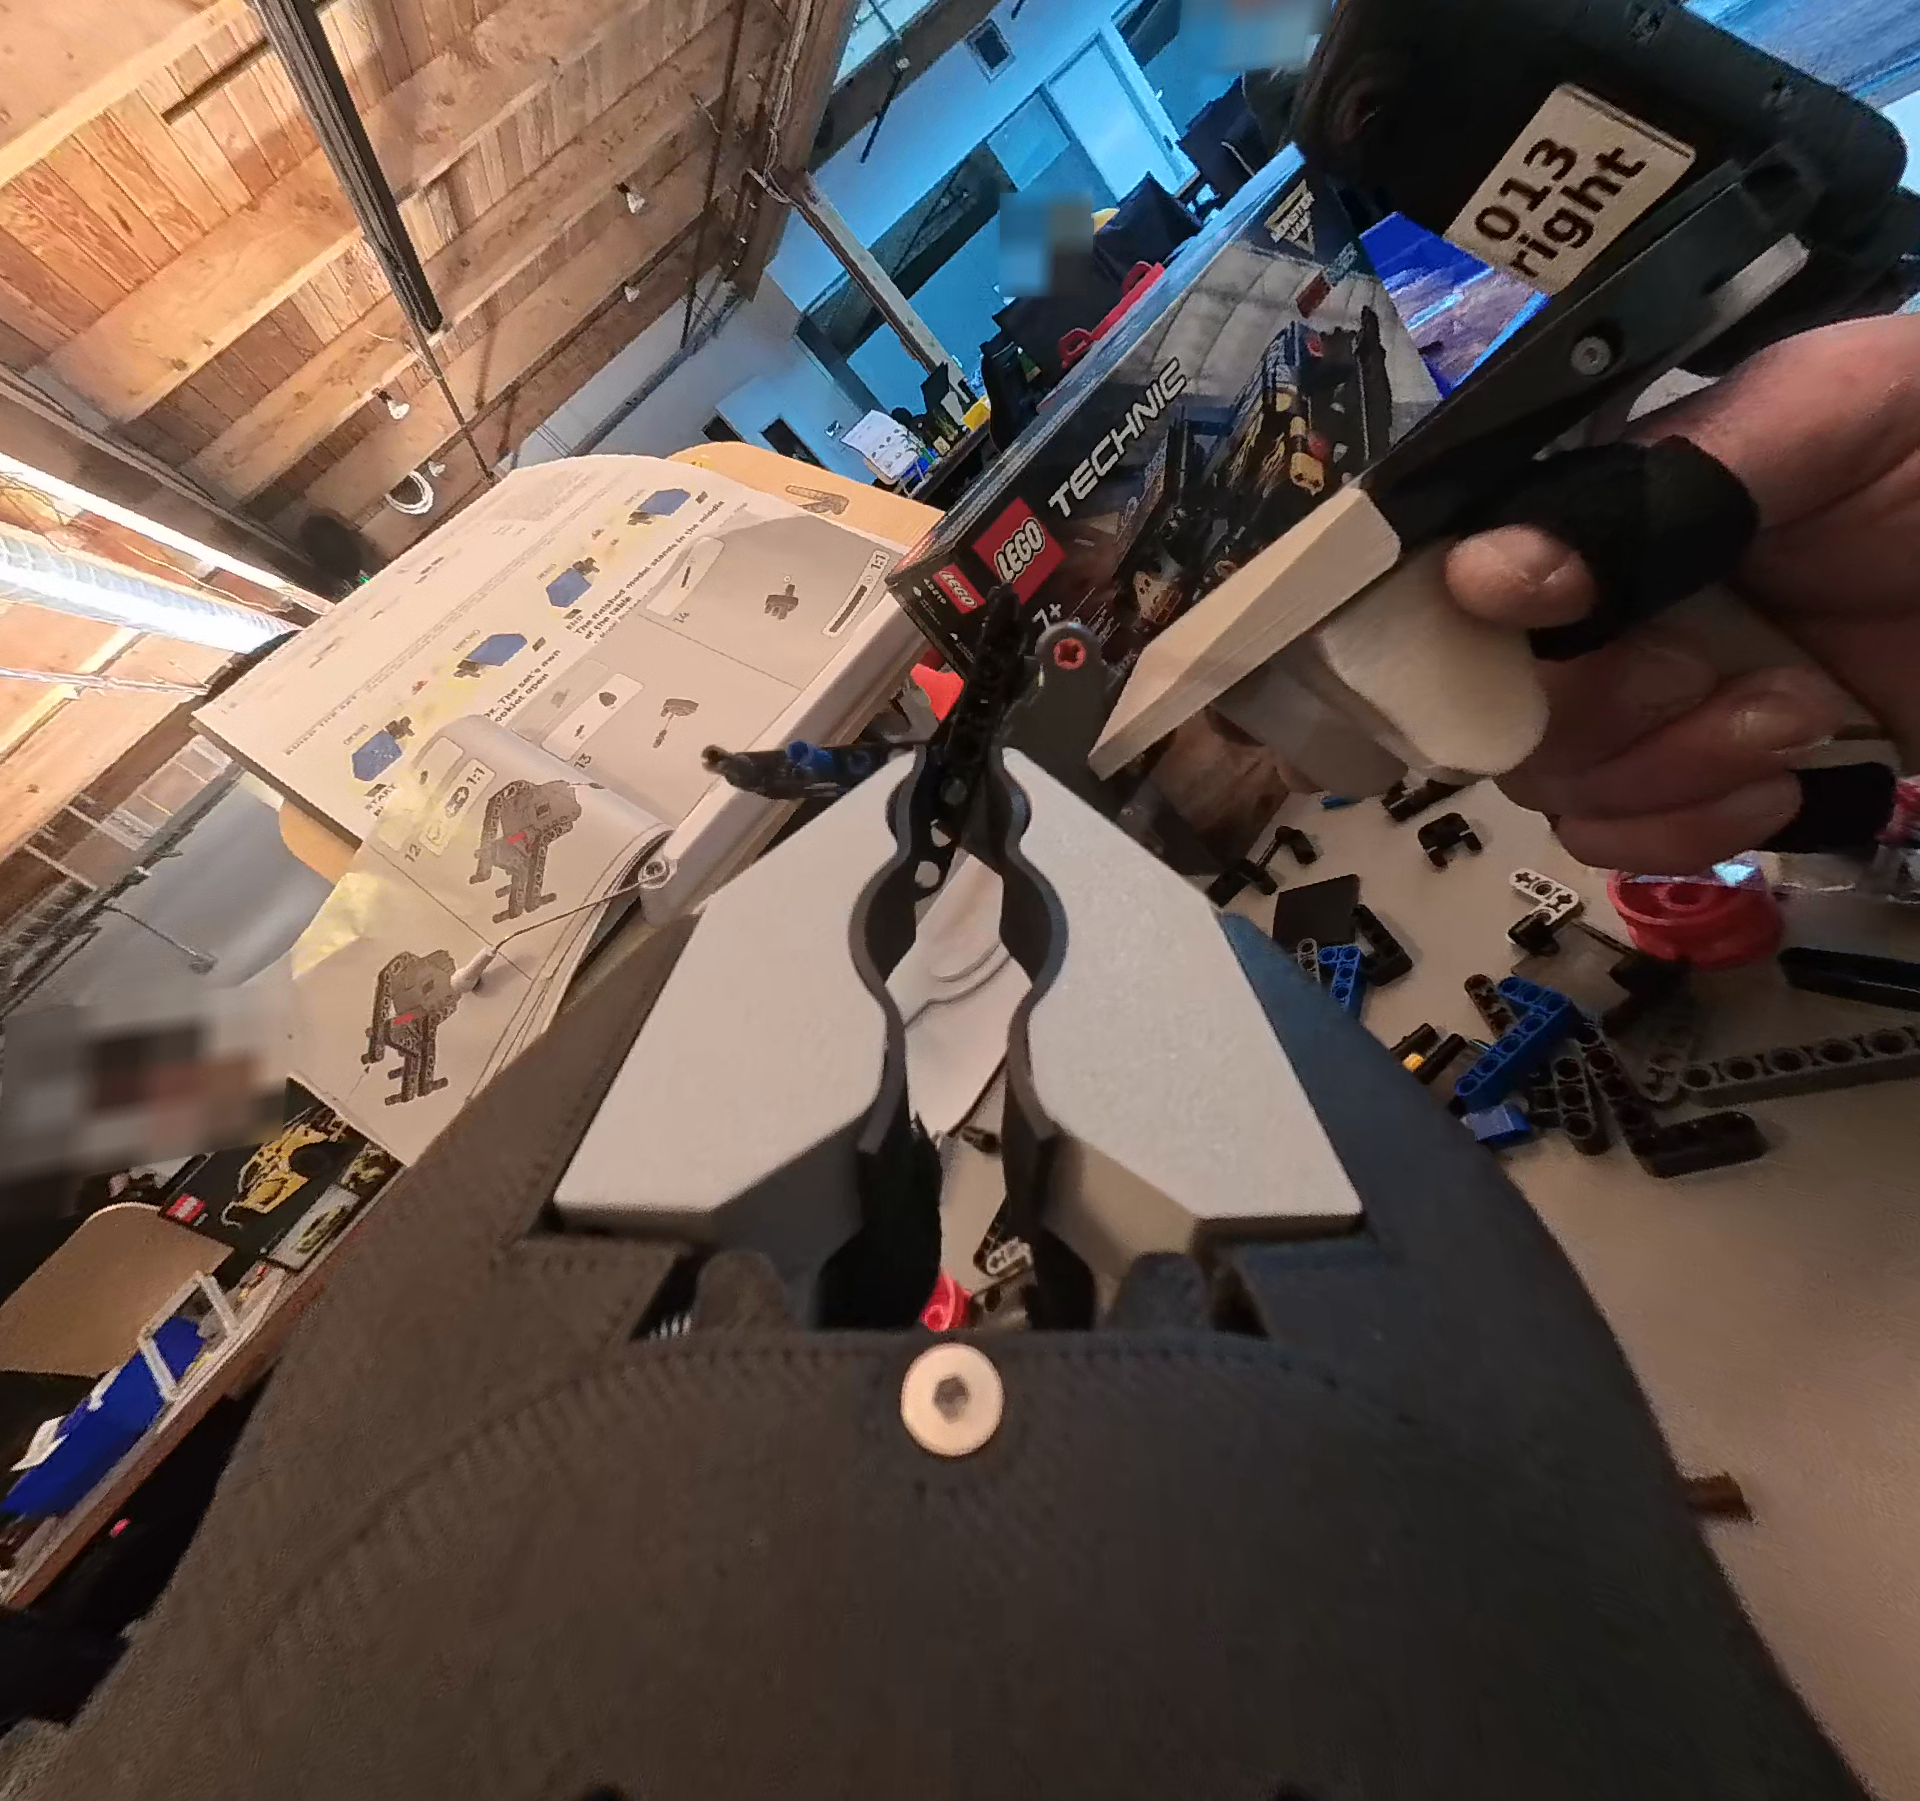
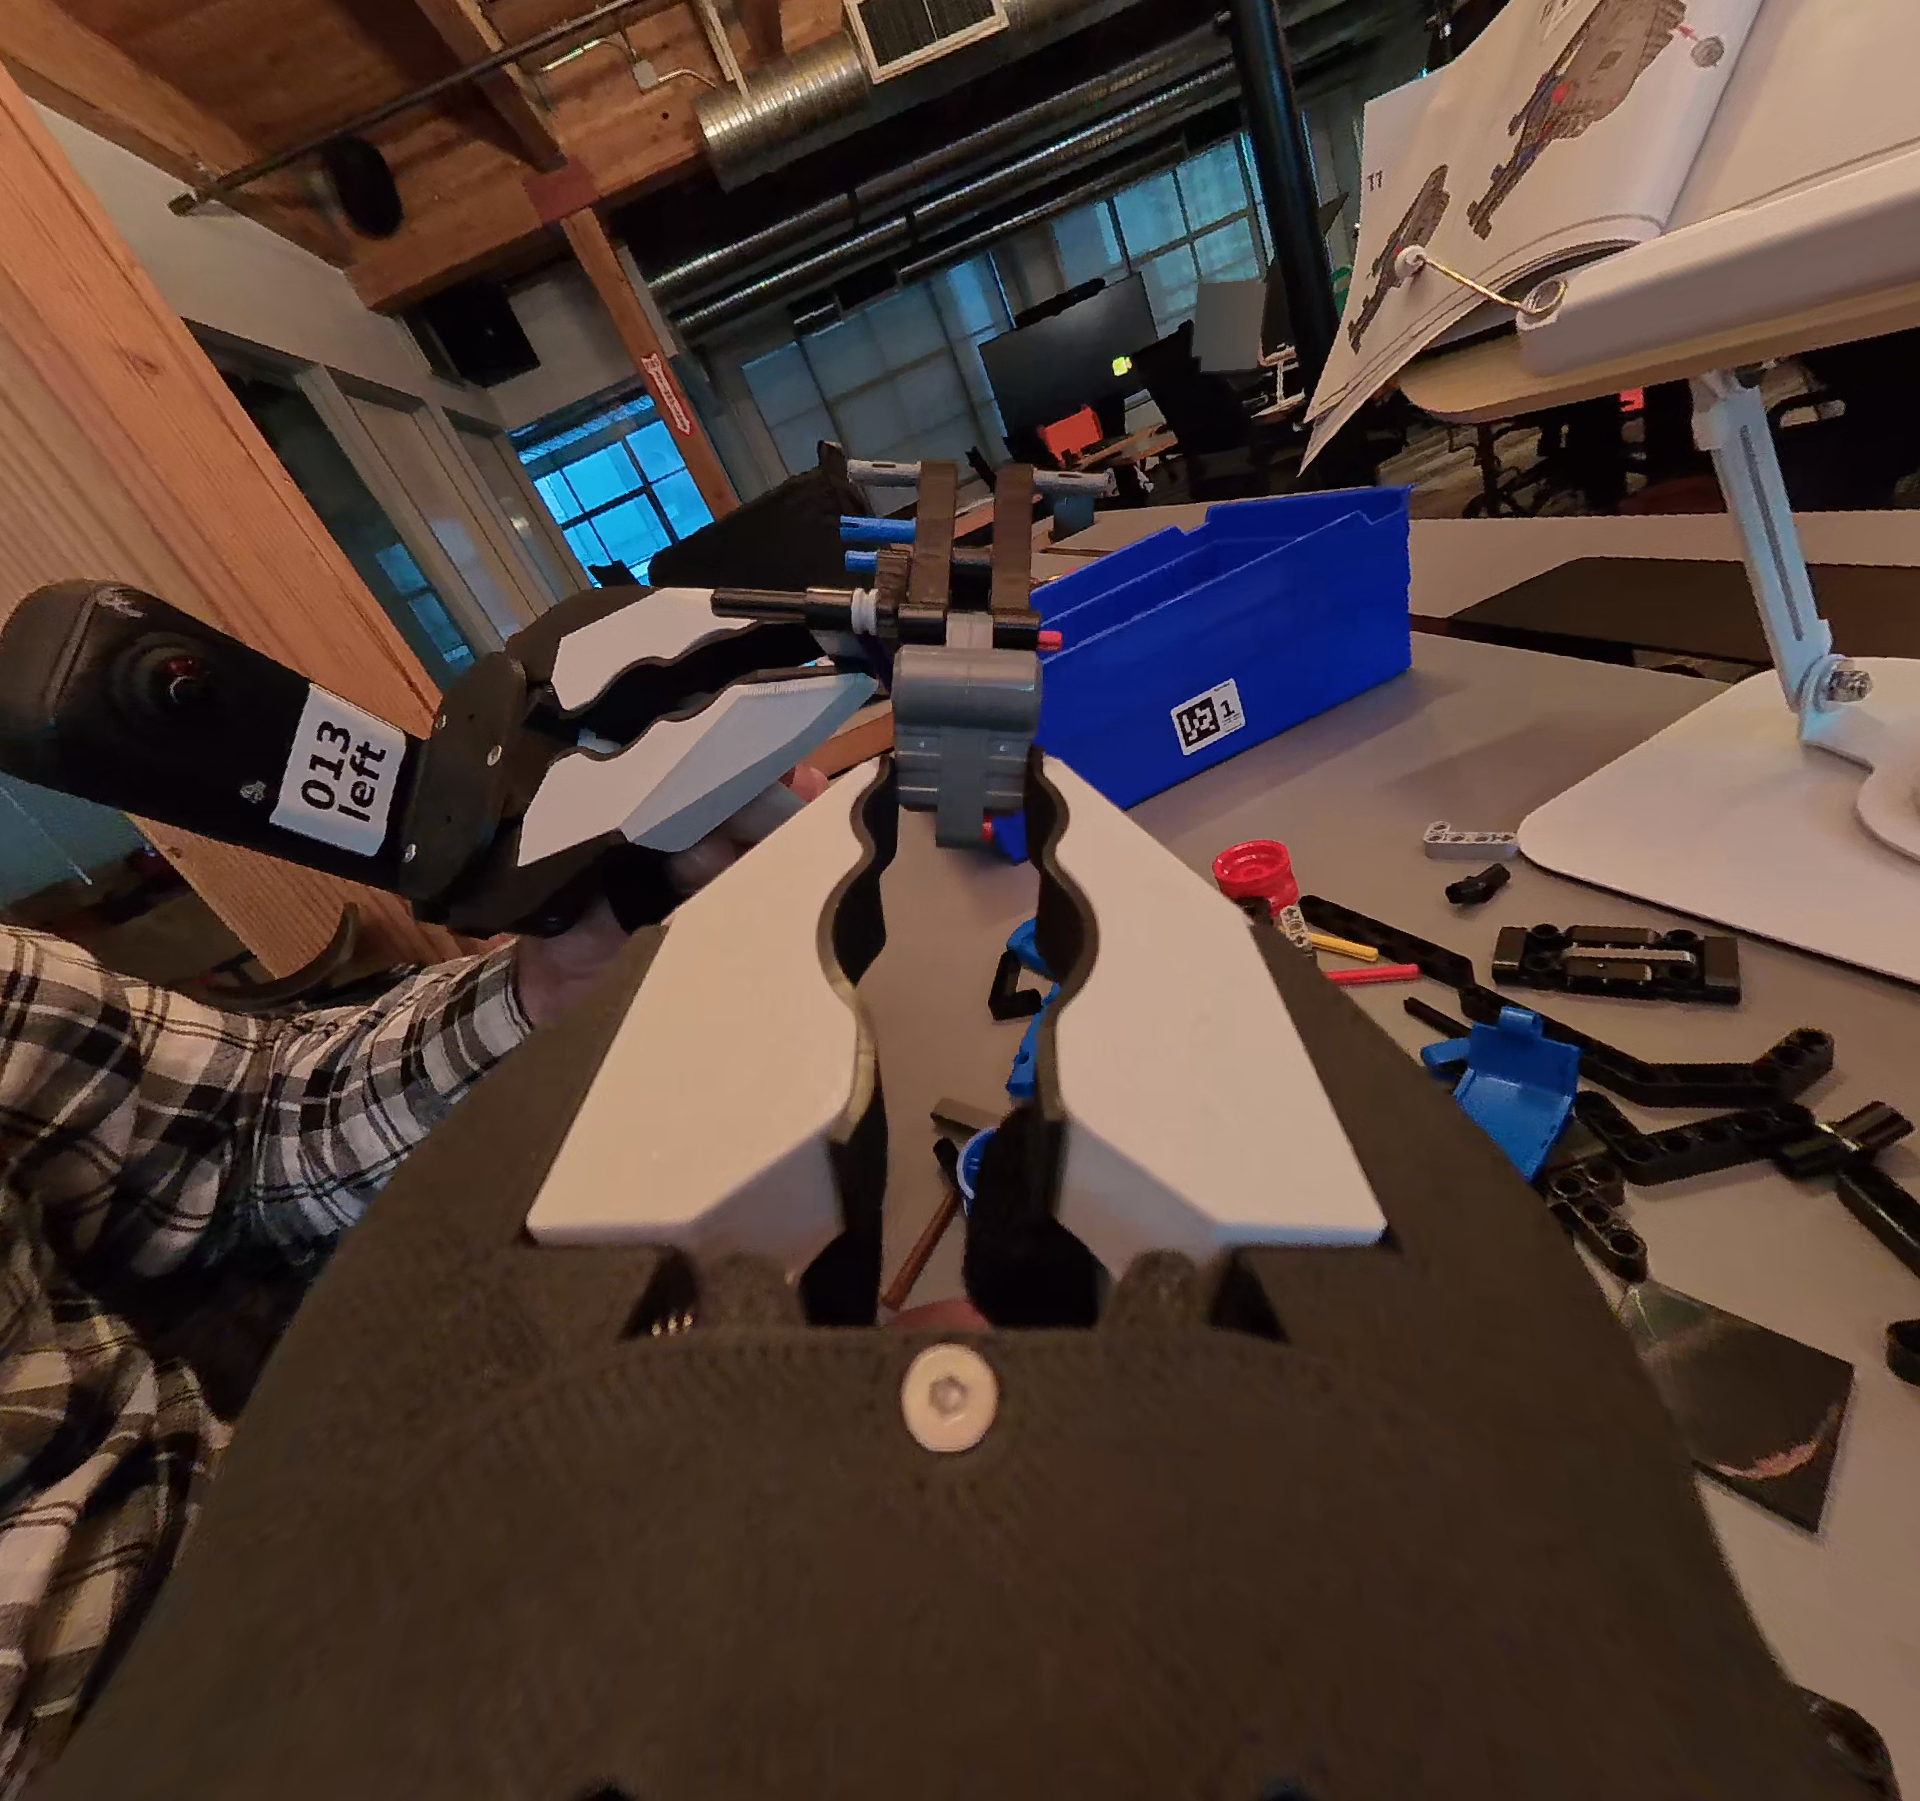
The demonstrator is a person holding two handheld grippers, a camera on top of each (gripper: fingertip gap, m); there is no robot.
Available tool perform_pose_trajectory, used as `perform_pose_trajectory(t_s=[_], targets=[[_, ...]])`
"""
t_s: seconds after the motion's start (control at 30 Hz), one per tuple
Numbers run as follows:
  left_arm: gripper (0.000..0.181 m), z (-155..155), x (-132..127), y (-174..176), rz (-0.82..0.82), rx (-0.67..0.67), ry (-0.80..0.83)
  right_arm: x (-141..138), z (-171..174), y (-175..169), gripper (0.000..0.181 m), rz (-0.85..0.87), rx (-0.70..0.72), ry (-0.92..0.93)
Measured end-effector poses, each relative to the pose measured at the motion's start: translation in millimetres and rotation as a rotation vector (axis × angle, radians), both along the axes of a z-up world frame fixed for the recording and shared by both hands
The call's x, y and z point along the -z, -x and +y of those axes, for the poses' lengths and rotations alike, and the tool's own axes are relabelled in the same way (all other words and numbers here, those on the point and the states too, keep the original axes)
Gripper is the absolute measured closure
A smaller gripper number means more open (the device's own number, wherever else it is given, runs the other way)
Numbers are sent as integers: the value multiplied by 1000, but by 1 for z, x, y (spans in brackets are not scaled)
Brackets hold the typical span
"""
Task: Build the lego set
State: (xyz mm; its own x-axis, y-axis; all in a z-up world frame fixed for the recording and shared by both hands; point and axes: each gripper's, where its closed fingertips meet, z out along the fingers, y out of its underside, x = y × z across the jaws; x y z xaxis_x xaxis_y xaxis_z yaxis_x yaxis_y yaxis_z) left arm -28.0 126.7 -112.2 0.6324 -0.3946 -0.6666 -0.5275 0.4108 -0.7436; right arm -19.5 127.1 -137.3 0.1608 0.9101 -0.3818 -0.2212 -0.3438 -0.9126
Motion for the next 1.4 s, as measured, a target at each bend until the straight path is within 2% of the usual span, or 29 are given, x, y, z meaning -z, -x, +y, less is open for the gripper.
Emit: perform_pose_trajectory(t_s=[0.13,0.27,0.67,0.83,1.0,1.1,1.17,1.27,1.4], targets=[[169,1,-3,0,-8,-3,-18,-6,2,-5,158,25,16,-8],[150,6,-4,6,-39,-19,-7,-8,8,-11,159,55,25,28],[154,8,-5,12,-47,-46,-32,-8,7,-11,159,70,6,42],[151,10,-9,21,-98,-53,-26,-13,11,-17,159,107,16,55],[144,15,-8,31,-216,-40,54,-14,10,-17,159,112,9,54],[123,20,1,28,-306,15,187,-15,8,-16,159,118,1,49],[115,22,8,25,-366,65,278,-16,7,-16,159,125,-5,52],[115,23,12,22,-460,141,378,-17,4,-15,159,135,-23,54],[117,20,11,17,-527,213,434,-17,0,-12,159,139,-45,54]])
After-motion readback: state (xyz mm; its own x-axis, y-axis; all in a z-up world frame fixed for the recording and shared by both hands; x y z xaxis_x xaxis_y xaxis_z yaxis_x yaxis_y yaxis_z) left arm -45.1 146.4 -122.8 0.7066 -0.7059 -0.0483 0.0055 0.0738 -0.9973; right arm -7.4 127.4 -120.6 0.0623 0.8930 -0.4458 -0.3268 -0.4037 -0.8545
